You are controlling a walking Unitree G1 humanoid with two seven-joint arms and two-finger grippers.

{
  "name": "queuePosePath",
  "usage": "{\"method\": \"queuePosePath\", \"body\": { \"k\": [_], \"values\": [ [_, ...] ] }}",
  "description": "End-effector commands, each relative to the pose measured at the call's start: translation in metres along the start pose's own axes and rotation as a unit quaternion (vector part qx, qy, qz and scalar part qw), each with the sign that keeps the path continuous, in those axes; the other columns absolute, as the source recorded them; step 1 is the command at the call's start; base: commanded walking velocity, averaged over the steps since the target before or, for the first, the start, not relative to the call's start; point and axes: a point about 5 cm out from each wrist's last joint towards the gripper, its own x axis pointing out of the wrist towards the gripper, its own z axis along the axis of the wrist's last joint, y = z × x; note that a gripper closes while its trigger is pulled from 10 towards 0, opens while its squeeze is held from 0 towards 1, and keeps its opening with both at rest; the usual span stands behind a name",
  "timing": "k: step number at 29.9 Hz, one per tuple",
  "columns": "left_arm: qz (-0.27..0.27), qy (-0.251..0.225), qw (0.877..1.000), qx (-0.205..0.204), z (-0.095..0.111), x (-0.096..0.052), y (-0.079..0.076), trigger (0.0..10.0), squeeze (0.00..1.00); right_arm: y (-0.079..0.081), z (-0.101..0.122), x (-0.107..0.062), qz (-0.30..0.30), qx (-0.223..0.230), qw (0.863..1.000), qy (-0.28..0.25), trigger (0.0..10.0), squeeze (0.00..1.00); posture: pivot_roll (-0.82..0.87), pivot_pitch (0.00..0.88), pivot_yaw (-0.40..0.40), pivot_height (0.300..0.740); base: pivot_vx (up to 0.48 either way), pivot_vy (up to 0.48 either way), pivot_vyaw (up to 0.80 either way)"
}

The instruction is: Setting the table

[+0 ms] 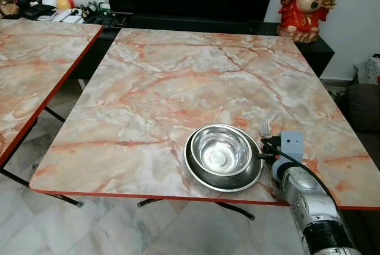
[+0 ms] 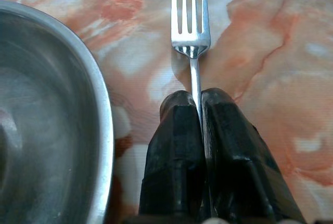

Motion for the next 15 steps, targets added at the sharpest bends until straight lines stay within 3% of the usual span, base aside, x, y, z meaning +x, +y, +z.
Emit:
{"method": "queuePosePath", "body": {
  "k": [1, 3, 4, 11, 12, 15],
  "values": [
    [-0.007, 0.002, 1.000, -0.015, 0.006, 0.003, -0.012, 10.0, 0.00, -0.001, -0.004, 0.001, -0.002, 0.001, 1.000, 0.010, 10.0, 0.29, 0.06, 0.132, -0.037, 0.740, 0.000, 0.000, 0.00],
    [-0.025, 0.001, 0.999, -0.032, 0.014, 0.006, -0.023, 10.0, 0.00, -0.001, -0.005, 0.001, -0.001, 0.001, 1.000, 0.012, 10.0, 0.29, 0.06, 0.132, -0.037, 0.740, 0.000, 0.000, 0.00],
    [-0.035, 0.002, 0.999, -0.038, 0.016, 0.007, -0.028, 10.0, 0.00, -0.001, -0.005, 0.001, -0.001, 0.001, 1.000, 0.012, 10.0, 0.36, 0.05, 0.132, -0.037, 0.740, 0.000, 0.000, 0.00],
    [-0.050, 0.002, 0.998, -0.049, 0.018, 0.008, -0.034, 10.0, 0.00, -0.001, -0.007, 0.001, 0.002, 0.000, 1.000, 0.016, 10.0, 0.37, 0.05, 0.131, -0.041, 0.740, 0.000, 0.000, 0.00],
    [-0.050, -0.001, 0.997, -0.050, 0.020, 0.009, -0.030, 10.0, 0.00, 0.000, -0.007, 0.001, 0.003, -0.001, 1.000, 0.017, 10.0, 0.70, 0.05, 0.131, -0.041, 0.740, 0.000, 0.000, 0.00],
    [-0.047, -0.004, 0.998, -0.051, 0.022, 0.009, -0.020, 10.0, 0.00, 0.000, -0.006, 0.001, 0.003, 0.000, 1.000, 0.016, 10.0, 0.67, 0.05, 0.131, -0.041, 0.740, 0.000, 0.000, 0.00]
  ]
}}
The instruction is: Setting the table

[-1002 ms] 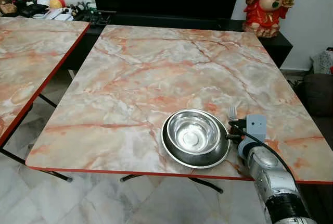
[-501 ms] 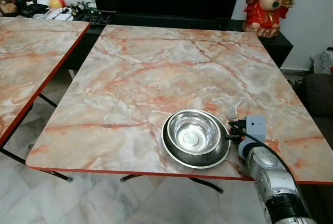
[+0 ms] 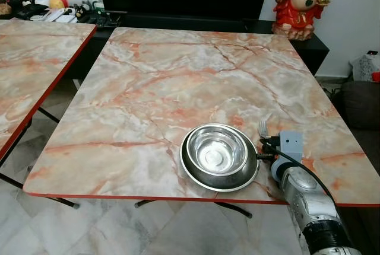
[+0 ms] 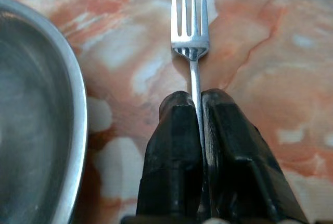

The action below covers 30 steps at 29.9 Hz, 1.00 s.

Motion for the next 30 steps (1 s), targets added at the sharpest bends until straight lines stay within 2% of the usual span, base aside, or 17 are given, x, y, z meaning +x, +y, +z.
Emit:
{"method": "queuePosePath", "body": {
  "k": [1, 7, 9, 11, 14, 17, 19, 20, 21, 22, 30],
  "values": [
    [0.008, 0.016, 1.000, -0.010, -0.008, -0.004, 0.014, 10.0, 0.00, -0.001, -0.004, 0.000, -0.002, 0.002, 1.000, 0.010, 10.0, 0.67, 0.06, 0.132, -0.040, 0.740, 0.000, 0.000, 0.00],
    [0.018, 0.027, 0.999, -0.011, -0.020, -0.012, 0.032, 10.0, 0.00, 0.002, -0.004, 0.000, 0.002, 0.003, 1.000, 0.010, 10.0, 0.66, 0.06, 0.133, -0.039, 0.740, 0.000, 0.000, 0.00],
    [0.018, 0.030, 0.999, -0.011, -0.023, -0.013, 0.033, 10.0, 0.00, 0.002, -0.004, 0.001, 0.003, 0.003, 1.000, 0.010, 10.0, 0.66, 0.06, 0.133, -0.039, 0.740, 0.000, 0.000, 0.00],
    [0.018, 0.033, 0.999, -0.012, -0.025, -0.014, 0.034, 10.0, 0.00, 0.003, -0.003, 0.001, 0.004, 0.003, 1.000, 0.009, 10.0, 0.66, 0.06, 0.132, -0.040, 0.740, 0.000, 0.000, 0.00],
    [0.016, 0.040, 0.999, -0.010, -0.030, -0.015, 0.034, 10.0, 0.00, 0.003, -0.001, 0.001, 0.004, 0.003, 1.000, 0.005, 10.0, 0.61, 0.05, 0.133, -0.040, 0.740, 0.000, 0.000, 0.00],
    [0.011, 0.047, 0.999, -0.005, -0.036, -0.017, 0.028, 10.0, 0.00, 0.004, 0.001, 0.001, 0.007, 0.003, 1.000, -0.001, 10.0, 0.56, 0.05, 0.133, -0.041, 0.740, 0.000, 0.000, 0.00],
    [0.010, 0.049, 0.999, -0.005, -0.039, -0.017, 0.025, 10.0, 0.00, 0.005, 0.002, 0.001, 0.009, 0.003, 1.000, -0.002, 10.0, 0.56, 0.05, 0.134, -0.041, 0.740, 0.000, 0.000, 0.00],
    [0.009, 0.050, 0.999, -0.005, -0.040, -0.017, 0.022, 10.0, 0.00, 0.006, 0.002, 0.001, 0.013, 0.003, 1.000, -0.003, 10.0, 0.47, 0.06, 0.134, -0.041, 0.740, 0.000, 0.000, 0.00],
    [0.008, 0.050, 0.999, -0.005, -0.040, -0.017, 0.021, 10.0, 0.00, 0.006, 0.002, 0.001, 0.015, 0.002, 1.000, -0.002, 10.0, 0.11, 0.06, 0.134, -0.041, 0.740, 0.000, 0.000, 0.00],
    [0.006, 0.051, 0.999, -0.005, -0.041, -0.017, 0.017, 10.0, 0.00, 0.007, 0.001, 0.001, 0.016, 0.002, 1.000, -0.003, 10.0, 0.00, 0.06, 0.134, -0.041, 0.740, 0.000, 0.000, 0.00],
    [0.002, 0.049, 0.999, -0.003, -0.037, -0.014, 0.011, 10.0, 0.00, 0.008, 0.006, 0.001, 0.019, 0.005, 1.000, -0.013, 10.0, 0.00, 0.05, 0.133, -0.042, 0.740, 0.000, 0.000, 0.00]
  ]
}}
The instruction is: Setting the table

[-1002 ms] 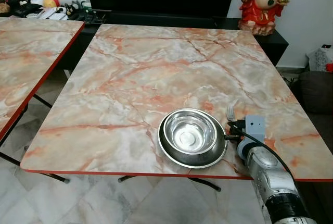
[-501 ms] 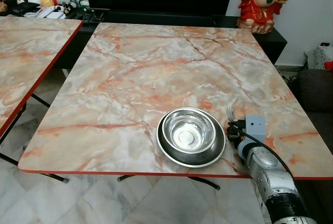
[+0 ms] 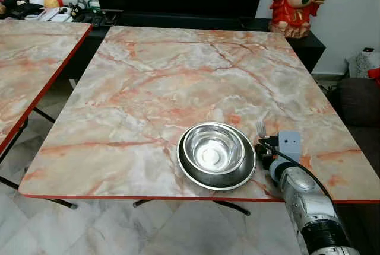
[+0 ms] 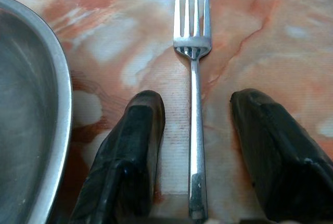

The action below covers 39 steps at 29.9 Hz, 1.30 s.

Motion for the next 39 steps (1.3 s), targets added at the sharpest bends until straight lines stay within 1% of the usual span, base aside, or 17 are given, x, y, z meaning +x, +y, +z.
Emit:
{"method": "queuePosePath", "body": {
  "k": [1, 5, 13, 18, 21, 22, 23, 24, 25, 27, 29, 30, 31, 35, 39],
  "values": [
    [-0.004, 0.020, 1.000, 0.008, -0.010, -0.002, -0.002, 10.0, 0.00, 0.004, 0.005, 0.000, 0.010, 0.003, 1.000, -0.008, 10.0, 0.00, 0.05, 0.133, -0.042, 0.740, 0.000, 0.000, 0.00],
    [-0.003, 0.020, 1.000, 0.009, -0.010, -0.002, -0.001, 10.0, 0.00, 0.003, 0.006, 0.000, 0.008, 0.003, 1.000, -0.014, 10.0, 0.00, 0.05, 0.133, -0.041, 0.740, 0.000, 0.000, 0.00],
    [0.006, 0.024, 1.000, 0.007, -0.014, -0.007, 0.014, 10.0, 0.00, 0.002, 0.019, 0.000, 0.000, 0.010, 0.999, -0.053, 10.0, 0.00, 0.06, 0.131, -0.039, 0.740, 0.000, 0.000, 0.00],
    [0.004, 0.020, 1.000, 0.007, -0.010, -0.004, 0.011, 10.0, 0.00, -0.001, 0.023, -0.001, -0.010, 0.010, 0.998, -0.066, 10.0, 0.00, 0.06, 0.129, -0.039, 0.740, 0.000, 0.000, 0.00],
    [0.003, 0.018, 1.000, 0.007, -0.008, -0.004, 0.010, 10.0, 0.00, -0.003, 0.029, -0.001, -0.016, 0.007, 0.996, -0.085, 10.0, 0.00, 0.05, 0.127, -0.039, 0.740, 0.000, 0.000, 0.00],
    [0.003, 0.017, 1.000, 0.006, -0.007, -0.003, 0.010, 10.0, 0.00, -0.003, 0.038, -0.003, -0.012, 0.013, 0.993, -0.119, 10.0, 0.00, 0.05, 0.127, -0.039, 0.740, 0.000, 0.000, 0.00],
    [0.003, 0.017, 1.000, 0.006, -0.007, -0.003, 0.010, 10.0, 0.00, -0.003, 0.038, -0.003, -0.012, 0.013, 0.993, -0.119, 10.0, 0.00, 0.05, 0.127, -0.039, 0.740, 0.000, 0.000, 0.00],
    [0.003, 0.016, 1.000, 0.006, -0.006, -0.003, 0.010, 10.0, 0.00, -0.002, 0.042, -0.004, -0.009, 0.011, 0.991, -0.137, 10.0, 0.00, 0.05, 0.127, -0.039, 0.740, 0.000, 0.000, 0.00],
    [0.004, 0.016, 1.000, 0.006, -0.006, -0.003, 0.011, 10.0, 0.00, -0.002, 0.051, -0.007, -0.016, -0.007, 0.985, -0.173, 10.0, 0.00, 0.06, 0.126, -0.038, 0.740, 0.000, 0.000, 0.00],
    [0.004, 0.016, 1.000, 0.005, -0.006, -0.003, 0.011, 10.0, 0.00, -0.004, 0.058, -0.010, -0.032, -0.028, 0.979, -0.199, 10.0, 0.00, 0.06, 0.124, -0.038, 0.740, 0.000, 0.000, 0.00],
    [0.004, 0.017, 1.000, 0.005, -0.010, -0.005, 0.011, 10.0, 0.00, -0.006, 0.064, -0.013, -0.041, -0.025, 0.974, -0.221, 10.0, 0.00, 0.06, 0.122, -0.038, 0.740, 0.000, 0.000, 0.00],
    [0.004, 0.017, 1.000, 0.005, -0.010, -0.005, 0.011, 10.0, 0.00, -0.006, 0.064, -0.013, -0.041, -0.025, 0.974, -0.221, 10.0, 0.00, 0.06, 0.122, -0.038, 0.740, 0.000, 0.000, 0.00],
    [0.004, 0.018, 1.000, 0.005, -0.013, -0.005, 0.007, 10.0, 0.00, -0.011, 0.070, -0.017, -0.050, -0.015, 0.968, -0.245, 10.0, 0.00, 0.06, 0.118, -0.038, 0.740, 0.000, 0.000, 0.00],
    [0.005, 0.018, 1.000, 0.004, -0.014, -0.005, 0.005, 10.0, 0.00, -0.014, 0.074, -0.020, -0.055, -0.011, 0.964, -0.261, 10.0, 0.00, 0.06, 0.116, -0.038, 0.740, 0.000, 0.000, 0.00],
    [0.006, 0.016, 1.000, 0.002, -0.011, -0.003, 0.003, 10.0, 0.00, -0.013, 0.076, -0.025, -0.036, -0.013, 0.959, -0.280, 10.0, 0.00, 0.06, 0.111, -0.039, 0.740, 0.000, 0.000, 0.00]
  ]
}}
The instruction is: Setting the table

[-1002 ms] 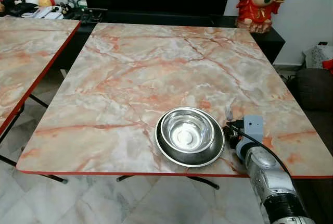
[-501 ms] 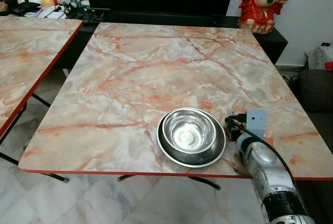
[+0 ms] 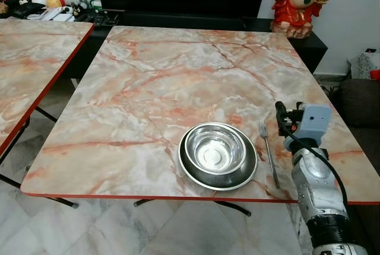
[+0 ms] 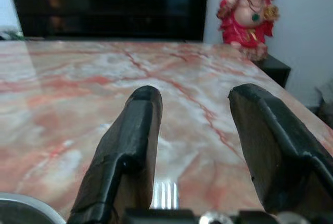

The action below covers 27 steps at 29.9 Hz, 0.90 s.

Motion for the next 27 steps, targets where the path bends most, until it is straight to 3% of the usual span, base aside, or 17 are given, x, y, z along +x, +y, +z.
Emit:
{"method": "queuePosePath", "body": {
  "k": [1, 5, 11, 14, 19, 27],
  "values": [
    [0.000, 0.013, 1.000, 0.002, -0.007, -0.002, -0.001, 10.0, 0.00, -0.004, 0.004, -0.002, -0.001, 0.002, 1.000, -0.014, 10.0, 0.00, 0.06, 0.111, -0.039, 0.740, 0.000, 0.000, 0.00],
    [0.011, 0.006, 1.000, -0.005, 0.002, -0.001, 0.014, 10.0, 0.00, 0.002, 0.007, -0.008, 0.022, -0.008, 0.999, -0.044, 10.0, 0.00, 0.07, 0.098, -0.041, 0.740, 0.000, 0.316, 0.00],
    [0.014, 0.007, 1.000, -0.003, 0.001, -0.002, 0.019, 10.0, 0.00, 0.004, 0.007, -0.008, 0.031, -0.020, 0.998, -0.053, 10.0, 0.00, 0.07, 0.089, -0.039, 0.740, 0.000, 0.480, 0.47],
    [0.014, 0.009, 1.000, -0.003, 0.000, -0.003, 0.019, 10.0, 0.00, 0.002, 0.008, -0.008, 0.018, 0.015, 0.998, -0.052, 10.0, 0.00, 0.07, 0.084, -0.036, 0.740, 0.000, 0.480, 0.00],
    [0.010, 0.014, 1.000, 0.001, -0.001, -0.001, 0.011, 10.0, 0.00, 0.004, 0.007, -0.009, 0.023, 0.007, 0.998, -0.055, 10.0, 0.00, 0.07, 0.074, -0.035, 0.740, 0.000, 0.480, 0.00],
    [0.008, 0.015, 1.000, 0.003, 0.000, -0.001, 0.011, 10.0, 0.00, 0.008, 0.005, -0.009, 0.024, 0.016, 0.998, -0.056, 10.0, 0.00, 0.07, 0.053, -0.035, 0.740, 0.000, 0.480, 0.00]
  ]
}}
